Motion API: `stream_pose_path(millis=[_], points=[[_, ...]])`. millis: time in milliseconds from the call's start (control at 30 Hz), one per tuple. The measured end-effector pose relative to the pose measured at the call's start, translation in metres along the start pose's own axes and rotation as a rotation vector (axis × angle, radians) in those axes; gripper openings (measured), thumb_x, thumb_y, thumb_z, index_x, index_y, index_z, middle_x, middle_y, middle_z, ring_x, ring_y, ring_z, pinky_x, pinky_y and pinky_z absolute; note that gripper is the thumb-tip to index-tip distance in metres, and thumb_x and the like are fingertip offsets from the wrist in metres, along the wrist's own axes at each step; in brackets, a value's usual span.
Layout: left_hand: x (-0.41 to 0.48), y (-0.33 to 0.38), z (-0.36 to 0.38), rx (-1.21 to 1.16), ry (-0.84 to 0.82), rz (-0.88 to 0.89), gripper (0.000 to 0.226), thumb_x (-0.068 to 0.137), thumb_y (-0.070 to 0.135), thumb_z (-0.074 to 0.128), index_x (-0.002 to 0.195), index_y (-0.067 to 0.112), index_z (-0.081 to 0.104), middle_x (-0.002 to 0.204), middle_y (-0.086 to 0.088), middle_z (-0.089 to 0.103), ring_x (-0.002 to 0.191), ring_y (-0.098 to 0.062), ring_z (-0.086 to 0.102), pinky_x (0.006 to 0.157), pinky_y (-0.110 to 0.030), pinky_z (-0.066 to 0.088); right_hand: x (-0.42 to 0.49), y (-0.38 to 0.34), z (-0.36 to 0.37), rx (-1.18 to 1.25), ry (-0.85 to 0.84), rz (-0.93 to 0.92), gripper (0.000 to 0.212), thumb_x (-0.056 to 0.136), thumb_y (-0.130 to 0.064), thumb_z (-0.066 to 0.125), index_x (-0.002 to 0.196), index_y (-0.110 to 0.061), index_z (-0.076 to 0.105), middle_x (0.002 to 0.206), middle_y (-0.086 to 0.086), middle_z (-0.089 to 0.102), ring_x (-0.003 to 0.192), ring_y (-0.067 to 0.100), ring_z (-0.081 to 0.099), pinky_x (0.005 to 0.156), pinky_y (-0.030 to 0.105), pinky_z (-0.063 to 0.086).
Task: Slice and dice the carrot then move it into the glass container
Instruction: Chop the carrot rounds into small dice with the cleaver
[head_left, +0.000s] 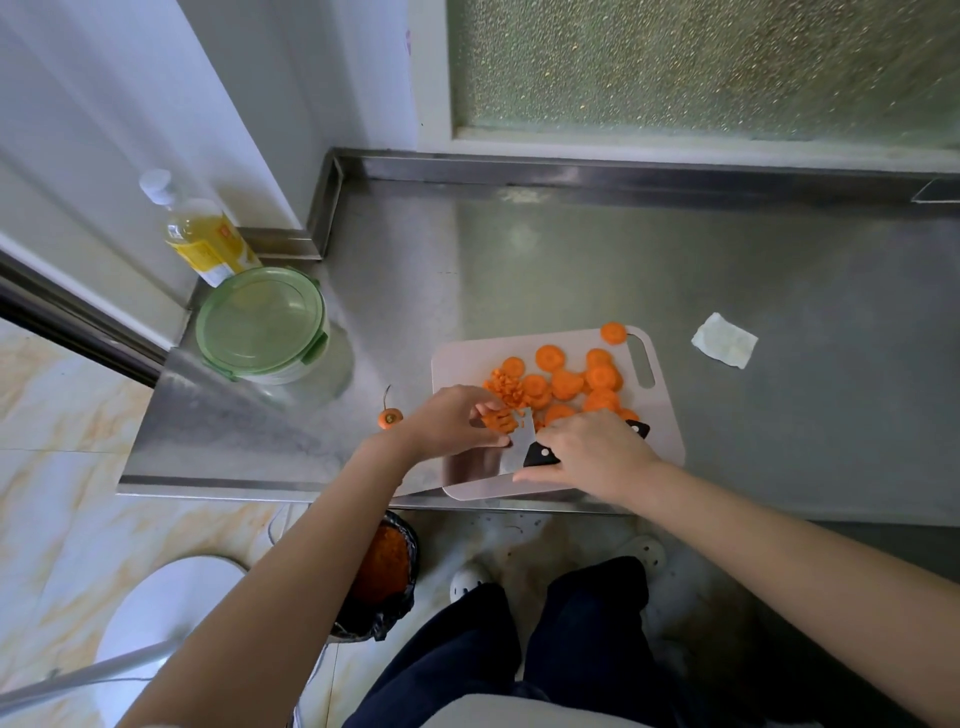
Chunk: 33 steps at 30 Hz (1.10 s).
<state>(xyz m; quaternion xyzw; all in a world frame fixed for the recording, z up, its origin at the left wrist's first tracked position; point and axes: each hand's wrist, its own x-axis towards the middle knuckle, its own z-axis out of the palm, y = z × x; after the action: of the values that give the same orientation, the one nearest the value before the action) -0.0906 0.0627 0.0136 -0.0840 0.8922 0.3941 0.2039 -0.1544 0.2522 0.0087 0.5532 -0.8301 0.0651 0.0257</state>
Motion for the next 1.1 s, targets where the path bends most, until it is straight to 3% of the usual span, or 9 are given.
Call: stream_pose_path(millis=[133, 367, 467, 600, 700, 800, 900, 1033, 1100], points=[[0.008, 0.001, -0.001, 0.011, -0.096, 0.0, 0.039, 0.09, 0.022, 0.062, 0.125, 0.008, 0.055, 0.124, -0.009, 0.056, 0.103, -0.016, 0.049, 0.088, -0.023, 0.037, 0.003, 0.003, -0.001, -0.015, 0.008, -0.017, 0.058, 0.073, -0.069, 0.044, 0.042, -0.02, 0.048, 0.039, -0.007, 0.045, 0.033, 0.01, 0.044, 0.047, 0.014, -0.006], [0.015, 0.002, 0.003, 0.068, -0.158, -0.032, 0.028, 0.097, 0.012, 0.047, 0.124, 0.005, 0.053, 0.126, -0.012, 0.054, 0.115, -0.027, 0.048, 0.091, -0.027, 0.034, 0.0, 0.002, 0.001, 0.014, 0.064, -0.047, 0.057, 0.075, -0.067, 0.039, 0.044, -0.02, 0.05, 0.039, -0.007, 0.047, 0.034, 0.012, 0.046, 0.044, 0.015, -0.004], [0.017, 0.004, 0.006, 0.035, -0.097, -0.02, 0.025, 0.098, 0.01, 0.045, 0.119, 0.002, 0.053, 0.122, -0.013, 0.055, 0.113, -0.028, 0.05, 0.085, -0.023, 0.033, 0.002, 0.005, 0.002, 0.0, 0.099, -0.043, 0.055, 0.072, -0.066, 0.047, 0.043, -0.02, 0.05, 0.039, -0.007, 0.047, 0.033, 0.013, 0.046, 0.039, 0.018, 0.007], [0.018, 0.005, 0.005, -0.038, 0.053, -0.038, 0.022, 0.097, 0.008, 0.045, 0.115, 0.001, 0.054, 0.114, -0.015, 0.057, 0.105, -0.028, 0.051, 0.08, -0.024, 0.034, 0.002, 0.011, 0.003, 0.019, 0.101, -0.038, 0.053, 0.075, -0.068, 0.038, 0.047, -0.024, 0.036, 0.041, -0.006, 0.047, 0.035, 0.015, 0.046, 0.038, 0.022, 0.021], [0.019, 0.0, 0.0, -0.094, 0.22, -0.048, 0.02, 0.094, 0.003, 0.046, 0.111, 0.0, 0.056, 0.105, -0.013, 0.057, 0.095, -0.026, 0.054, 0.076, -0.024, 0.038, -0.001, 0.016, 0.007, 0.027, 0.077, -0.036, 0.057, 0.077, -0.069, 0.038, 0.048, -0.02, 0.043, 0.044, -0.003, 0.05, 0.039, 0.019, 0.049, 0.037, 0.026, 0.032], [0.016, -0.003, -0.011, -0.209, 0.442, -0.026, 0.015, 0.093, 0.0, 0.046, 0.104, -0.001, 0.055, 0.095, -0.006, 0.054, 0.07, -0.016, 0.052, 0.062, -0.014, 0.038, -0.003, 0.017, 0.001, -0.033, 0.105, -0.033, 0.057, 0.074, -0.067, 0.051, 0.044, -0.019, 0.044, 0.04, -0.002, 0.046, 0.035, 0.018, 0.046, 0.04, 0.02, 0.025], [0.009, -0.006, -0.019, -0.266, 0.621, 0.013, 0.011, 0.092, -0.003, 0.047, 0.099, 0.0, 0.055, 0.093, -0.005, 0.055, 0.064, -0.01, 0.05, 0.066, -0.023, 0.04, -0.003, 0.018, -0.006, -0.106, 0.107, -0.005, 0.063, 0.06, -0.065, 0.075, 0.046, -0.023, 0.031, 0.036, -0.003, 0.043, 0.031, 0.016, 0.043, 0.046, 0.017, 0.017], [0.0, -0.007, -0.018, -0.214, 0.551, 0.036, 0.01, 0.091, -0.001, 0.051, 0.099, 0.0, 0.056, 0.093, -0.001, 0.055, 0.071, -0.006, 0.05, 0.07, -0.017, 0.036, -0.004, 0.02, -0.004, -0.081, 0.132, 0.006, 0.067, 0.06, -0.064, 0.076, 0.051, -0.022, 0.025, 0.036, -0.002, 0.042, 0.032, 0.018, 0.043, 0.042, 0.018, 0.022], [0.0, -0.009, -0.014, -0.148, 0.473, 0.022, 0.011, 0.09, 0.0, 0.053, 0.1, 0.0, 0.058, 0.096, -0.004, 0.057, 0.079, -0.012, 0.052, 0.07, -0.014, 0.033, -0.003, 0.018, -0.004, -0.065, 0.16, 0.0, 0.06, 0.07, -0.067, 0.061, 0.051, -0.023, 0.025, 0.036, -0.003, 0.043, 0.033, 0.017, 0.044, 0.042, 0.019, 0.025]])
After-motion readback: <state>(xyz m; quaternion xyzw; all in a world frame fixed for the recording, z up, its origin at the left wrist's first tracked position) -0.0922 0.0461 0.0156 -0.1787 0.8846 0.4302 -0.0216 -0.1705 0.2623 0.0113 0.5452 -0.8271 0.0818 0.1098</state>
